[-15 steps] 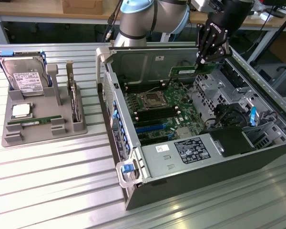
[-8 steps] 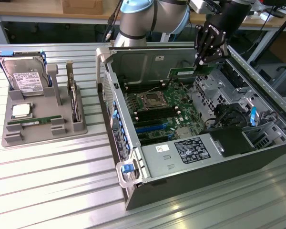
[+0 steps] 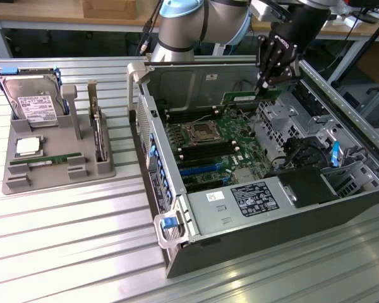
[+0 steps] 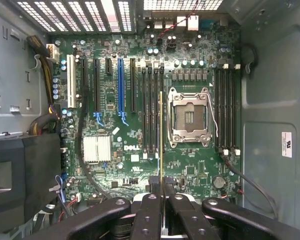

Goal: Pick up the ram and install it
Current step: 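Insert the ram into the slot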

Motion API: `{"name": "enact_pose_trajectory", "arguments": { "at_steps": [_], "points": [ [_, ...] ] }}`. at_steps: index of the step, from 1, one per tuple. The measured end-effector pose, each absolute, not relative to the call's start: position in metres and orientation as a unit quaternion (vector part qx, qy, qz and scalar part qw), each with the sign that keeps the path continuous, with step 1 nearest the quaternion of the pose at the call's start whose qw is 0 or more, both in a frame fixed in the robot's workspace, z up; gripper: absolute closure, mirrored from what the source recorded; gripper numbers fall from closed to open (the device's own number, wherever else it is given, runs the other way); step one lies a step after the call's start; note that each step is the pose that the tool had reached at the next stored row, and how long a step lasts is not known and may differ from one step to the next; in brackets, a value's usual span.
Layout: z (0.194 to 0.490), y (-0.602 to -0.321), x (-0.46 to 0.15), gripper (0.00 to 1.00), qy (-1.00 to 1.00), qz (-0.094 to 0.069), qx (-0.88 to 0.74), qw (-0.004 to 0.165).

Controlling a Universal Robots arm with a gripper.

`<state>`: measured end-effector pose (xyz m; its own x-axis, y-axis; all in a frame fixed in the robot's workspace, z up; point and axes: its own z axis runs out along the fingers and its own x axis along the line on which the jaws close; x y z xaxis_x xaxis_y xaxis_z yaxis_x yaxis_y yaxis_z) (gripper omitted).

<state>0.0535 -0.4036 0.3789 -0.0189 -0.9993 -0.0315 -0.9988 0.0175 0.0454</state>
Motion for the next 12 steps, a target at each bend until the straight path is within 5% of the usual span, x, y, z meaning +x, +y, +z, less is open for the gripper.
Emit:
{"name": "enact_pose_trajectory", "arguments": {
  "at_steps": [12],
  "points": [
    [0.3723,-0.4038,0.0528,0.88,-0.713,-0.027,0.700,0.005]
  ]
}}
